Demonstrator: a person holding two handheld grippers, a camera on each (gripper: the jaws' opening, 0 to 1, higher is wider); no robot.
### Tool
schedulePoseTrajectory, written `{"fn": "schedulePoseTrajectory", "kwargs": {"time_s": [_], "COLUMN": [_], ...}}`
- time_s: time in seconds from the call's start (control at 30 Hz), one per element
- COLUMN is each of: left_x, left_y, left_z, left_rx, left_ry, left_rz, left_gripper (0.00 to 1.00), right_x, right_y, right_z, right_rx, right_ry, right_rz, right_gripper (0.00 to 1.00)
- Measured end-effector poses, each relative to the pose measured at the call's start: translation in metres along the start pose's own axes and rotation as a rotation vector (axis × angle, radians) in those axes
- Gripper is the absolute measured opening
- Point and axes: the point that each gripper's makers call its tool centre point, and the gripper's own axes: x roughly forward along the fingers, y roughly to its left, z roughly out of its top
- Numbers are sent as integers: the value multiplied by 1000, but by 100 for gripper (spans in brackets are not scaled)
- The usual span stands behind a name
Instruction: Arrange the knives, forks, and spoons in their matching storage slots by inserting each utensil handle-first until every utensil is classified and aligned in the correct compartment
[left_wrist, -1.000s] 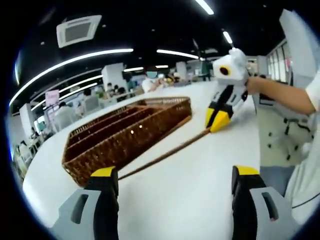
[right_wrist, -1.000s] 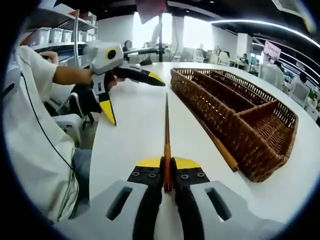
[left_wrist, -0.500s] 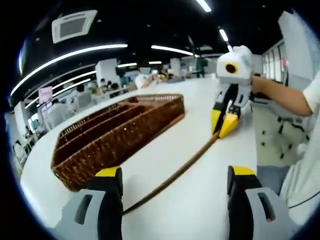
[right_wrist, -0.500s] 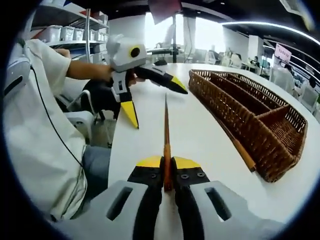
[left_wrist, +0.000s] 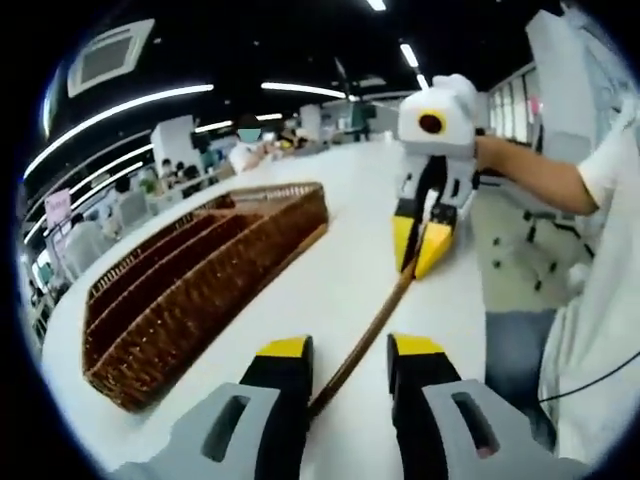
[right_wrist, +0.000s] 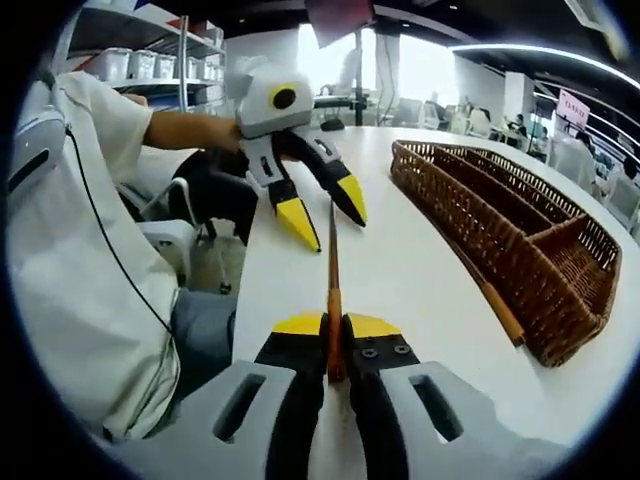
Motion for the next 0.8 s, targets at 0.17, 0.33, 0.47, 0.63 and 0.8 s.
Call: {"fn": "schedulePoseTrajectory", "kwargs": {"time_s": [0.17, 0.33, 0.47, 0.63, 0.8], "left_x": [-2, -1, 0, 0, 2], "left_y": [8, 10, 12, 10, 10], "left_z": [-3, -6, -6, -6, -6], "left_rx": [-24, -27, -13, 16, 68], "left_ry": [29, 55, 78, 104, 131], "left_rz": [-33, -80, -103, -135, -162], "left_gripper": [20, 15, 10, 8, 6], "right_x": [0, -1, -1, -1, -1], "right_y": [1, 5, 8, 12, 10], "right_z": [1, 1, 1, 1, 0], "right_rx": [-3, -2, 3, 2, 12], "right_ry": [6, 7, 6, 9, 13], "right_rz": [3, 6, 9, 10, 11], "right_gripper": [6, 6, 6, 6, 7]}}
